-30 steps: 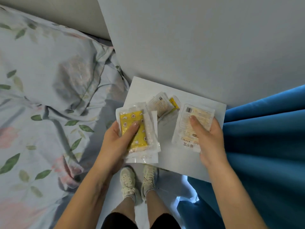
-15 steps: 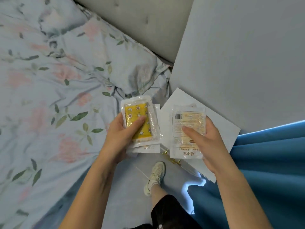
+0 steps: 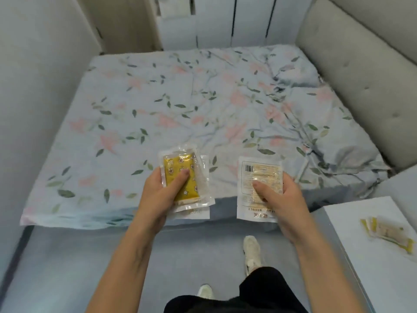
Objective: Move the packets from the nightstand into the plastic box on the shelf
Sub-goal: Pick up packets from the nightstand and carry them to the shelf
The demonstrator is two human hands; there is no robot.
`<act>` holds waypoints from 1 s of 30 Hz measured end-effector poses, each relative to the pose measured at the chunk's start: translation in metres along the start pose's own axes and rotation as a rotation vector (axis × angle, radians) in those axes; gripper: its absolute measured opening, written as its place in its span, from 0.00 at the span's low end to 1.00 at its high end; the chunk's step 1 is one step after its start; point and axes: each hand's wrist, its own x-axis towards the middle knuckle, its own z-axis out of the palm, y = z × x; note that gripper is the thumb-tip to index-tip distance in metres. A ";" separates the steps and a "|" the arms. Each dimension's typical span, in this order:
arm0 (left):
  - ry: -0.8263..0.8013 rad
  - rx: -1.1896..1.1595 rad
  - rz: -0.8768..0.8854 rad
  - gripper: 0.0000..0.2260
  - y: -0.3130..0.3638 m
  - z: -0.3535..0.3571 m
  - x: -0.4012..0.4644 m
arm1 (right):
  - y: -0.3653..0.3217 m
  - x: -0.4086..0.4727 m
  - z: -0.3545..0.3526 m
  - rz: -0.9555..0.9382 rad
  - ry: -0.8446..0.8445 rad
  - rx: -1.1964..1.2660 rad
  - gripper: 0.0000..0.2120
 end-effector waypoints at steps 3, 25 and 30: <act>0.144 -0.059 -0.004 0.15 0.017 -0.071 -0.032 | -0.015 -0.015 0.070 -0.013 -0.141 -0.047 0.14; 0.656 -0.175 0.005 0.18 0.076 -0.370 0.043 | -0.047 0.083 0.473 -0.019 -0.711 -0.214 0.12; 0.802 -0.199 -0.026 0.07 0.075 -0.445 0.053 | -0.046 0.098 0.567 0.003 -0.797 -0.261 0.13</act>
